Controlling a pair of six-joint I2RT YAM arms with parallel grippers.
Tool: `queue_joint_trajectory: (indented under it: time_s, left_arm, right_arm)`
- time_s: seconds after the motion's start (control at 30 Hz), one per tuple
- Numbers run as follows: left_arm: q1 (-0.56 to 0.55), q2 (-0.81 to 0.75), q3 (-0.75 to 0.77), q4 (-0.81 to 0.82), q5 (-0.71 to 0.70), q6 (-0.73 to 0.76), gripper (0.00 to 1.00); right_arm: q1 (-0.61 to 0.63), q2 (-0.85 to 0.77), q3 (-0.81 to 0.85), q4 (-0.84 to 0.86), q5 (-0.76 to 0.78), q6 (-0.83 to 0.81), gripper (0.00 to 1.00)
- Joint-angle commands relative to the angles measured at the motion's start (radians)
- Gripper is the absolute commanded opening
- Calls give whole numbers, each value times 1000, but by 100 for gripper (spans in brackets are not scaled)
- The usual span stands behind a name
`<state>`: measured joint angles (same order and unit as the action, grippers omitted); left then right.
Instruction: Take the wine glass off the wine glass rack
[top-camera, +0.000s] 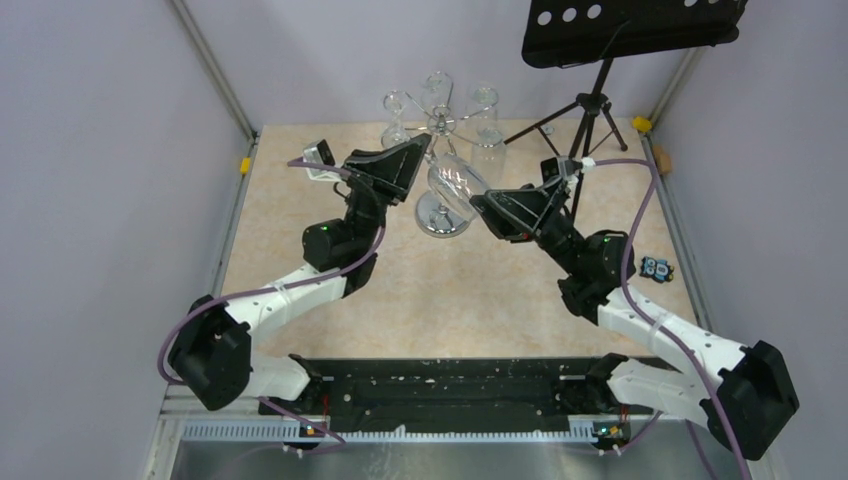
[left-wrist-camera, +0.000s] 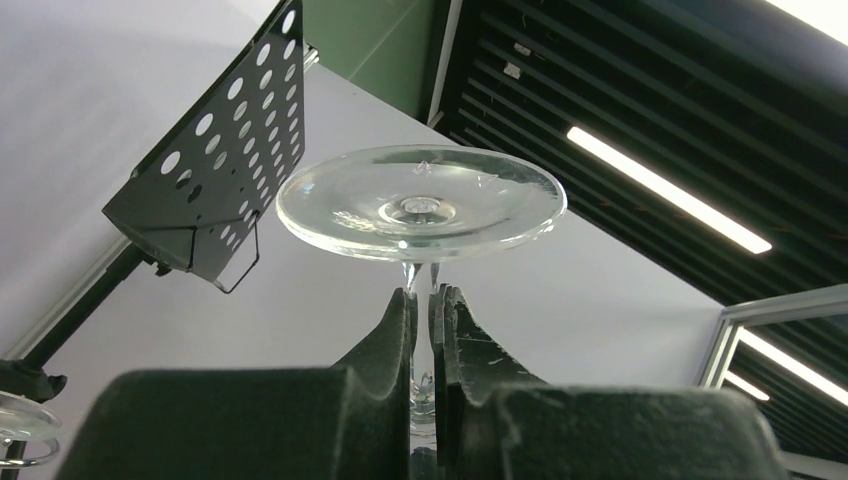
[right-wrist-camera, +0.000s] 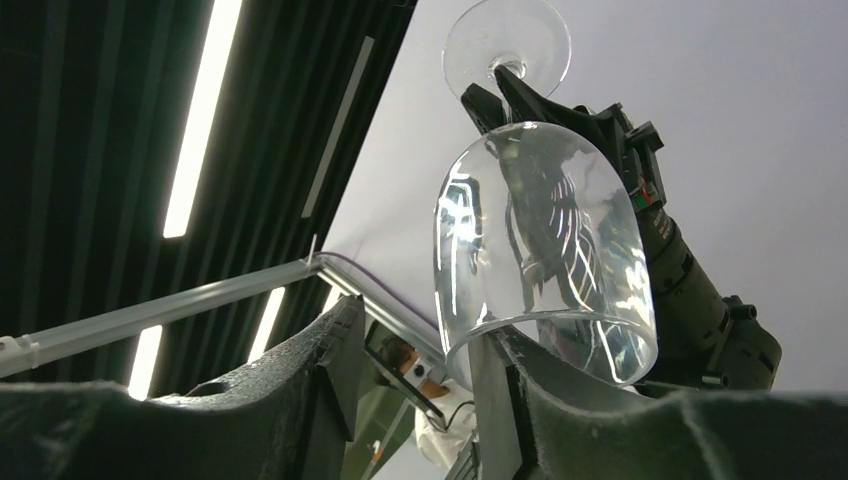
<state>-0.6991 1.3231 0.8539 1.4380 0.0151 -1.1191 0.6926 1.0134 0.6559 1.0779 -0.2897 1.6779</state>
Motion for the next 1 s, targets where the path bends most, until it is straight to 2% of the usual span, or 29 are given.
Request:
queue_joint_trajectory:
  time_s: [0.0,0.13,0.23,0.3,0.4,0.5,0.57,0.6,0.63,0.73,0.87,0.97]
  left_arm:
    - [-18,1,5,124,24,50,0]
    - [-31,-12,-4,120,32,89,0]
    - [-35,-26,-10,106,44,105,0]
    - [-37,-35,-12,91,53,108,3]
    - [-41,-46,-11,73,74,119,16]
    - [-43,-60,-13,60,90,130,36]
    - [-44,-78,-19,33,94,140,55]
    - [-43,-91,-22,12,95,148,75]
    - [-43,-106,-27,-13,98,159,79]
    - [-44,-154,-48,-92,93,193,85]
    - [-43,-214,-90,-183,93,217,89]
    - [-44,-255,-109,-306,129,236,90]
  right_arm:
    - [22,18,57,120,-6,-5,41]
    - [22,18,60,110,-4,-24,30]
    - [22,11,54,90,8,-43,9]
    - [22,4,54,74,14,-61,0]
    - [23,-7,61,54,16,-97,0]
    - [22,-22,68,32,12,-130,0]
    - [22,-34,70,25,10,-150,0]
    - [22,-40,70,18,9,-161,0]
    - [22,-49,70,8,9,-173,0]
    - [22,-83,70,-40,15,-220,0]
    - [22,-138,77,-133,27,-283,0]
    - [22,-197,99,-278,37,-343,0]
